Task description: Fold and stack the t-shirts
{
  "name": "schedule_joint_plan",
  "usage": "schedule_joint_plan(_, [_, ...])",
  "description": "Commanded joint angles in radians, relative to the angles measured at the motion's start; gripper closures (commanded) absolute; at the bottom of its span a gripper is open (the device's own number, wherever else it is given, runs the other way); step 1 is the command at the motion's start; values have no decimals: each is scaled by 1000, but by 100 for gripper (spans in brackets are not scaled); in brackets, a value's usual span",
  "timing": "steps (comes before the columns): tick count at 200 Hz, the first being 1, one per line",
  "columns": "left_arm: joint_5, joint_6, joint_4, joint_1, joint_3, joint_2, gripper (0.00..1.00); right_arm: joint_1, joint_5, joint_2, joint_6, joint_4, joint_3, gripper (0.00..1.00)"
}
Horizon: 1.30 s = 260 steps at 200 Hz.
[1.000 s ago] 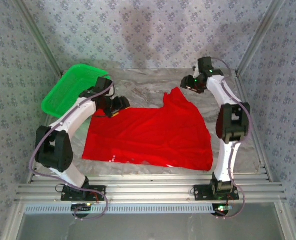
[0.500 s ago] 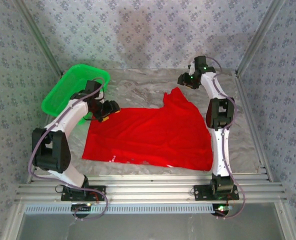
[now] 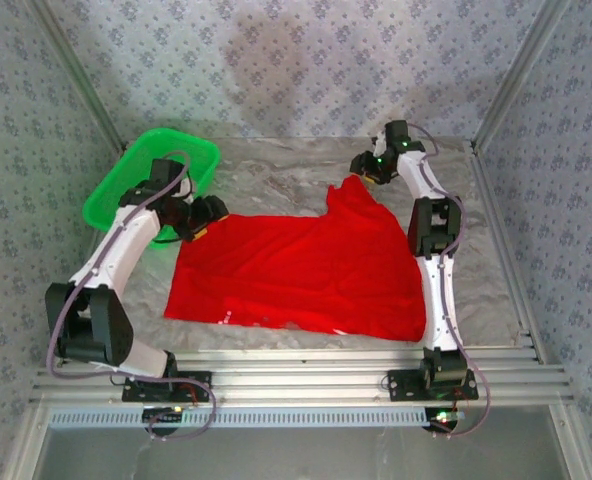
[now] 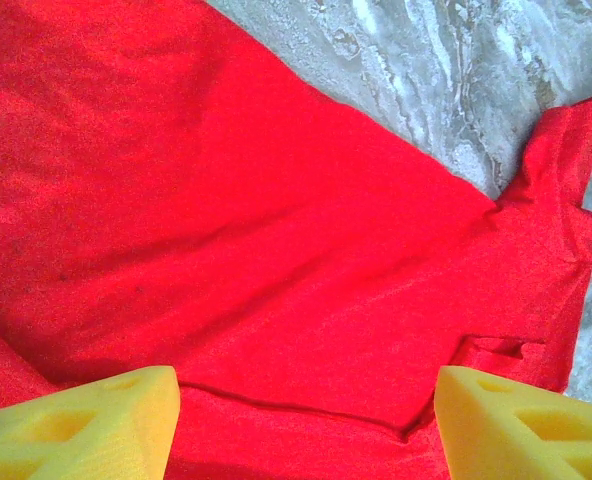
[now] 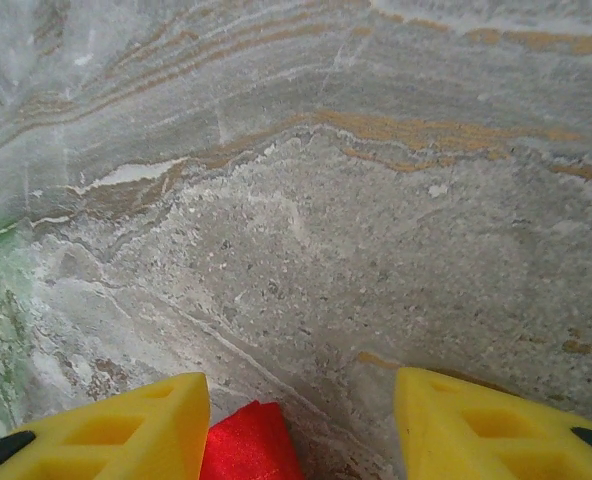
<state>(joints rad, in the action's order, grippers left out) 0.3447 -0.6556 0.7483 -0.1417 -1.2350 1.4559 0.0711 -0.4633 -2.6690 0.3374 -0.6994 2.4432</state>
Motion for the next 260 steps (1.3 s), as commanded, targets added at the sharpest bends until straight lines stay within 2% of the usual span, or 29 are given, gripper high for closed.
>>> schedule_joint_plan(1, [19,-8,43,18,-13,-42,32,7,-47,-29,23,4,27,48])
schedule_joint_plan(42, [19,-6,46,43,27,-74,32,14,-74,-32,27,11,17,53])
schedule_joint_plan(68, [17,-7,45,52,49,-94,32,20,-77,-31,14,-5,15,60])
schedule_joint_plan(85, [16,-5,46,60,61,-105,32,21,-70,-31,9,-16,14,67])
schedule_joint_plan(113, [17,-2,42,63,72,-116,32,10,-2,10,14,-24,-18,89])
schedule_joint_plan(145, [14,3,13,36,104,-117,32,-32,84,139,39,37,-175,99])
schedule_joint_plan(211, [-49,-76,-158,-163,239,-3,33,-125,242,387,-75,11,-444,100])
schedule_joint_plan(260, [-58,-93,-259,-285,264,182,34,-203,298,497,-89,20,-577,100])
